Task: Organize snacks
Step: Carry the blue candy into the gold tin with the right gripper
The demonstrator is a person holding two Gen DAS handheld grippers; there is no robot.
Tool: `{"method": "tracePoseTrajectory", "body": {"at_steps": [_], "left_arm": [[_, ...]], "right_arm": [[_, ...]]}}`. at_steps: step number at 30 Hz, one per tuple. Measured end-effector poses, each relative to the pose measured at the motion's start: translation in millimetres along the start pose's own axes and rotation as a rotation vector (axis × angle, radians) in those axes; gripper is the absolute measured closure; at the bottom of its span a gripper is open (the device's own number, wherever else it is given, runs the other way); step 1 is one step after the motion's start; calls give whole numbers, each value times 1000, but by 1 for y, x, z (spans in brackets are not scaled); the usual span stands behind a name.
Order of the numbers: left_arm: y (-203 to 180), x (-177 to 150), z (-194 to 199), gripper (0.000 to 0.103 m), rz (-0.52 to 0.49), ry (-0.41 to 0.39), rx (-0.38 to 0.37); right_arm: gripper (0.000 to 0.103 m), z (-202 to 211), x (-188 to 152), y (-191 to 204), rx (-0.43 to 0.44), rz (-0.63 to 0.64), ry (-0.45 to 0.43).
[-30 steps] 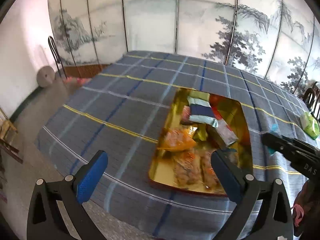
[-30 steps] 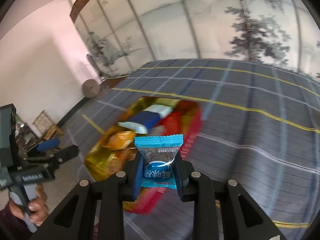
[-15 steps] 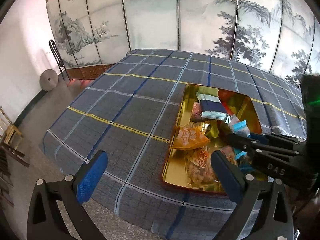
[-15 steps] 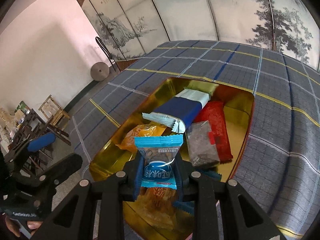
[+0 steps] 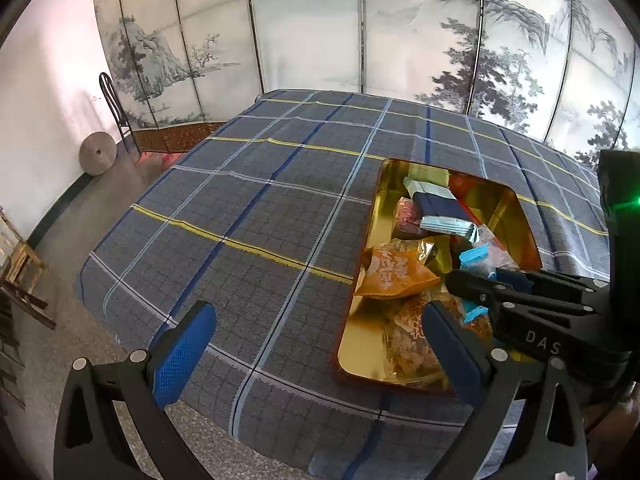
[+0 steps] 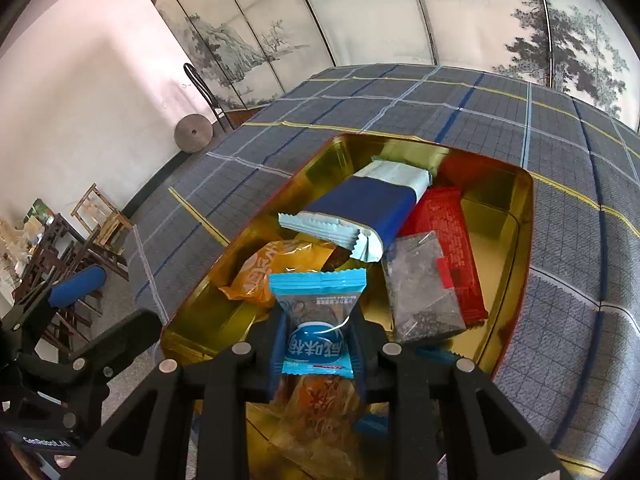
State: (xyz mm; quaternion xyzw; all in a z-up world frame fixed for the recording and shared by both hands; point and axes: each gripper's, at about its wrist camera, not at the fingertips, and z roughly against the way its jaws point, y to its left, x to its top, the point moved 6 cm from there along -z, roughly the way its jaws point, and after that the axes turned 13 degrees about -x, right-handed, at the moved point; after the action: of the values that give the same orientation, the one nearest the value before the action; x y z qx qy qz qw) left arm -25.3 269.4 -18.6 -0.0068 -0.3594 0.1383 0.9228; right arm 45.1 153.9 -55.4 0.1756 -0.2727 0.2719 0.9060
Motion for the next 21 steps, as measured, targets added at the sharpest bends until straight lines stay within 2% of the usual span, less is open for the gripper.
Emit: {"method": "tracePoseTrajectory", "body": {"at_steps": [21], "left_arm": [[0,-4,-13,1,-22,21,5]], "right_arm": [[74,-6,-1,1,-6,-19,3]]}}
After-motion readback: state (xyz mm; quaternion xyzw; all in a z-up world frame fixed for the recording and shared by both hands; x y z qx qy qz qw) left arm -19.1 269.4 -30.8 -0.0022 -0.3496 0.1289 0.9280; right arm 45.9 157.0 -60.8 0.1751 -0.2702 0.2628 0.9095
